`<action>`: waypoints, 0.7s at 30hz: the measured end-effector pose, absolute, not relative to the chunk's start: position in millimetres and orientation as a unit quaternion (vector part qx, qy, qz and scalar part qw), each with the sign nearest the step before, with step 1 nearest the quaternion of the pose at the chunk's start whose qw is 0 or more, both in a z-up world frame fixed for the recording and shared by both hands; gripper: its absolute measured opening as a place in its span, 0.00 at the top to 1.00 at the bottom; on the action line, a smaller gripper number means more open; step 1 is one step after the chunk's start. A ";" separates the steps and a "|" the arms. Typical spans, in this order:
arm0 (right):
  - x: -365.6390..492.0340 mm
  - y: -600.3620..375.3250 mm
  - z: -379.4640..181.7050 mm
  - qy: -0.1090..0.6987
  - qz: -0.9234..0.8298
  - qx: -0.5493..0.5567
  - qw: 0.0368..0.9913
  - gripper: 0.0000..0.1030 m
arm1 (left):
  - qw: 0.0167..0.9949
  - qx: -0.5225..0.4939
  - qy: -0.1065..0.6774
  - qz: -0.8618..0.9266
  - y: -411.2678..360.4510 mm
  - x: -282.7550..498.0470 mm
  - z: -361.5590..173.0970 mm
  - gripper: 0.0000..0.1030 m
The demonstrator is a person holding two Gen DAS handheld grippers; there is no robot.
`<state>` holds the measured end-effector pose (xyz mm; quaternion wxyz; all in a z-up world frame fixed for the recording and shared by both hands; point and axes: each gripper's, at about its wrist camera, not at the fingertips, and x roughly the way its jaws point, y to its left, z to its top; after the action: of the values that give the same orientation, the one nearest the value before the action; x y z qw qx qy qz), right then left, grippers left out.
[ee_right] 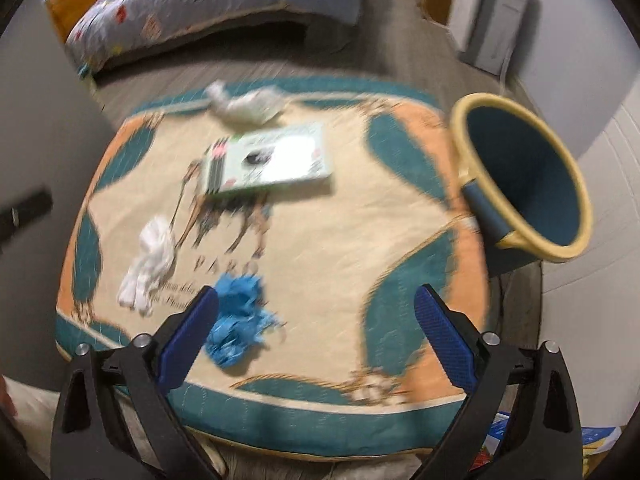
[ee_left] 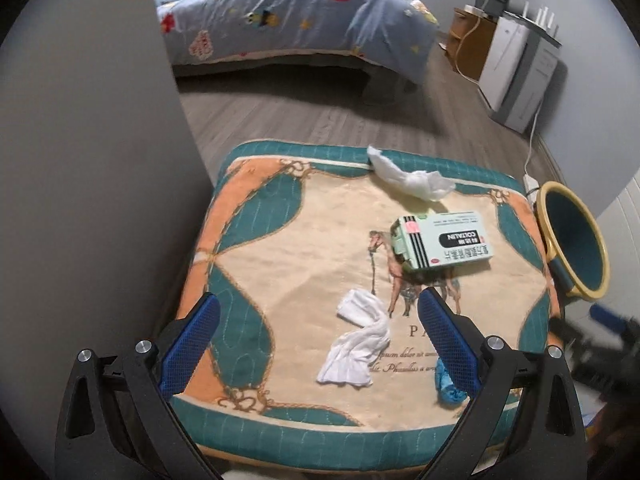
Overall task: Collect trash
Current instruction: 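Move both tools back over the white tissue and blue glove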
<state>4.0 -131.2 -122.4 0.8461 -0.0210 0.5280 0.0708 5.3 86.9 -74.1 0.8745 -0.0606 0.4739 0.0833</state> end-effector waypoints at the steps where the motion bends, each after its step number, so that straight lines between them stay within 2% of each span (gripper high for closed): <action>1: 3.7 -118.1 -133.8 0.532 0.078 -0.032 0.842 0.16 | 0.872 -0.068 0.478 0.087 90.4 5.0 -75.9 0.05; 4: -4.3 -91.2 -157.3 0.549 0.100 -0.050 0.829 0.25 | 0.865 -0.088 0.484 0.092 97.0 5.3 -79.9 0.05; 6: -7.6 -80.8 -169.7 0.560 0.114 -0.052 0.819 0.34 | 0.865 -0.088 0.486 0.091 97.7 6.9 -81.9 0.05; 7: -5.9 -77.0 -176.4 0.566 0.120 -0.053 0.814 0.48 | 0.865 -0.086 0.487 0.090 96.9 8.4 -82.8 0.05; 10: 2.7 -72.9 -190.4 0.587 0.145 -0.036 0.796 0.75 | 0.861 -0.082 0.495 0.086 96.3 13.2 -89.1 0.05; 13: 14.7 -79.2 -184.6 0.598 0.154 -0.010 0.786 0.75 | 0.854 -0.085 0.506 0.083 96.9 20.5 -97.8 0.05; 14: 19.1 -83.7 -180.8 0.600 0.146 -0.015 0.786 0.86 | 0.854 -0.084 0.508 0.082 96.9 22.3 -99.5 0.05; 16: 30.2 -97.4 -171.9 0.605 0.139 -0.015 0.784 1.00 | 0.851 -0.076 0.514 0.077 94.2 27.6 -105.3 0.05; 21: 69.5 -139.5 -139.3 0.600 0.106 -0.045 0.792 1.00 | 0.841 -0.058 0.534 0.060 81.6 38.3 -123.6 0.05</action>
<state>69.5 -139.5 -139.3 0.7919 -0.0446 0.5997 0.1064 38.3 81.6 -123.6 0.8413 -0.0578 0.5341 0.0600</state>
